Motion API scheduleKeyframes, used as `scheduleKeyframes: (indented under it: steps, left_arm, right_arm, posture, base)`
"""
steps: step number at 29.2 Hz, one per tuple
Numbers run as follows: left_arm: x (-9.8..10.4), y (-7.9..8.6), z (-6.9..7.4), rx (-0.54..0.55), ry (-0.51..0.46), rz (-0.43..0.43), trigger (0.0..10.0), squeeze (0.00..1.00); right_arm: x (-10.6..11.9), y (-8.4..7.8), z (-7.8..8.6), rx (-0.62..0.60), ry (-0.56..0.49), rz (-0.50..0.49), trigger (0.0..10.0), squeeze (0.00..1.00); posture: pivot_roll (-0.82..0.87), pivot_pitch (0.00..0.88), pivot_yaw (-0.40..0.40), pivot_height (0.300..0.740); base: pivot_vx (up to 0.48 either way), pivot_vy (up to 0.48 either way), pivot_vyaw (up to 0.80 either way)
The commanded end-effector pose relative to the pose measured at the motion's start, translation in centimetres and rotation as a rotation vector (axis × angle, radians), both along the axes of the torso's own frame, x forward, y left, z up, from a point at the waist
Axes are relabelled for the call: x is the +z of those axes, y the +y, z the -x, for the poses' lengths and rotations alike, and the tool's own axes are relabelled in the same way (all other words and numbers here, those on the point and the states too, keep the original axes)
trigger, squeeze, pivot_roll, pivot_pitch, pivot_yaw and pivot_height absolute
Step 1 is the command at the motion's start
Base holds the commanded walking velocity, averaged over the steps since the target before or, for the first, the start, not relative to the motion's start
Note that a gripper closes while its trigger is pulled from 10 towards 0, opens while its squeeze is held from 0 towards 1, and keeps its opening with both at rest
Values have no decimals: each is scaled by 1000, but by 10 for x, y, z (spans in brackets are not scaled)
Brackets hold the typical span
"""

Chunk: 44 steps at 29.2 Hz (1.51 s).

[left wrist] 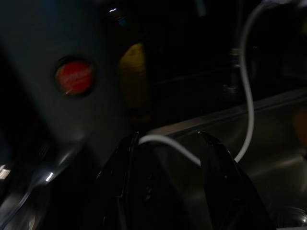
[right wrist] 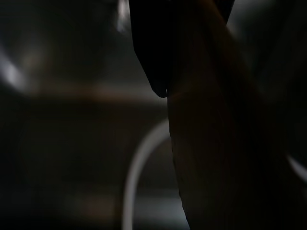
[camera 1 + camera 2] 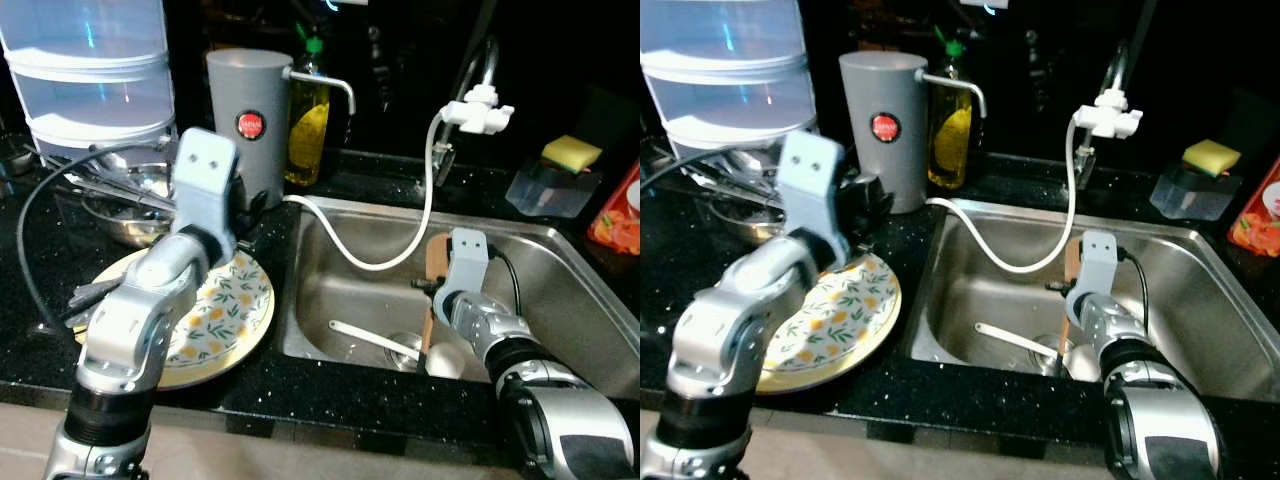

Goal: Kitchen organization

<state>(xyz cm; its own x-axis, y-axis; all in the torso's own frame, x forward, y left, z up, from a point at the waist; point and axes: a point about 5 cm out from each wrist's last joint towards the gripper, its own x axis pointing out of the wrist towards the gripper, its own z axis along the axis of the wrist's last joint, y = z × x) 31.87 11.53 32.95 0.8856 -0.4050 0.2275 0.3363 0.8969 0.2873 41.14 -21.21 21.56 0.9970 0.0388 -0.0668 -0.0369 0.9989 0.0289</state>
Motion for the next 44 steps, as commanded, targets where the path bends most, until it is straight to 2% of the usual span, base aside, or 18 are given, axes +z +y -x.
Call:
scheduleKeyframes:
  steps: [1, 3, 4, 6, 7, 8, 10, 11, 12, 15, 16, 18, 19, 25, 26, 33, 38, 44]
  left_arm:
    - [-3, -2, -2, -5, 3, -32, 10000, 0]
    - [-2, -5, -3, -11, 2, -33, 10000, 0]
    - [-4, -9, -4, -29, 9, -29, 10000, 0]
    - [-8, -11, -4, -40, 21, -29, 10000, 0]
    - [-10, -12, -3, -45, 27, -30, 10000, 0]
    - [-10, -12, -3, -45, 27, -30, 10000, 0]
    - [-14, -11, -1, -49, 37, -25, 10000, 0]
    - [-14, -11, -1, -49, 37, -25, 10000, 0]
    - [-17, -10, 0, -47, 46, -21, 10000, 0]
    - [-20, -9, 2, -47, 52, -19, 10000, 0]
    - [-23, -9, 2, -46, 57, -19, 10000, 0]
    - [-24, -9, 2, -45, 59, -19, 10000, 0]
    - [-23, -8, 3, -41, 57, -16, 10000, 0]
    - [-18, -7, 6, -41, 44, -4, 10000, 0]
    - [-17, -7, 7, -46, 38, 3, 10000, 0]
    - [-17, -6, 9, -41, 38, 9, 10000, 0]
    - [-20, -8, 10, -39, 46, 13, 10000, 0]
    - [-21, -5, 11, -29, 50, 13, 10000, 0]
  right_arm:
    - [14, -1, -1, 15, -69, 53, 10000, 0]
    - [23, 1, 0, 32, -136, 117, 10000, 0]
    - [36, 6, 2, 61, -240, 214, 10000, 0]
    - [41, 10, 4, 69, -307, 321, 10000, 0]
    - [39, 10, 4, 52, -303, 407, 10000, 0]
    - [39, 10, 4, 52, -303, 407, 10000, 0]
    - [34, 11, 2, 28, -251, 688, 10000, 0]
    - [34, 11, 2, 28, -251, 688, 10000, 0]
    - [30, 14, 1, 90, -203, 1004, 10000, 0]
    - [33, 17, 0, 139, -215, 1082, 10000, 0]
    - [36, 22, 0, 187, -240, 1215, 10000, 0]
    - [35, 23, 0, 209, -241, 1253, 10000, 0]
    - [23, 26, 2, 350, -173, 1350, 10000, 0]
    - [12, 21, 6, 555, -21, 1479, 10000, 0]
    - [5, 14, 10, 658, 71, 1533, 10000, 0]
    - [-31, 12, 21, 837, 209, 1540, 10000, 0]
    - [-54, 11, 21, 751, 260, 1555, 10000, 0]
    - [-61, 12, 20, 667, 266, 1533, 10000, 0]
  posture:
    - [156, 114, -42, 740]
    - [156, 114, -42, 740]
    - [149, 118, -35, 740]
    - [152, 120, -34, 740]
    - [156, 122, -36, 740]
    - [156, 122, -36, 740]
    - [161, 124, -37, 740]
    - [161, 124, -37, 740]
    - [164, 126, -40, 740]
    - [164, 126, -42, 740]
    - [166, 127, -44, 740]
    - [173, 127, -51, 740]
    - [173, 127, -51, 740]
    - [177, 127, -61, 740]
    - [177, 127, -61, 740]
    - [180, 128, -70, 740]
    - [184, 131, -75, 740]
    - [196, 134, -83, 740]
  base:
    - [0, 0, 0]
    - [0, 0, 0]
    - [0, 0, 0]
    - [0, 0, 0]
    - [0, 0, 0]
    - [0, 0, 0]
    - [0, 0, 0]
    - [0, 0, 0]
    - [0, 0, 0]
    - [0, 0, 0]
    - [0, 0, 0]
    - [0, 0, 0]
    - [0, 0, 0]
    - [0, 0, 0]
    - [0, 0, 0]
    - [0, 0, 0]
    - [0, 0, 0]
    - [0, 0, 0]
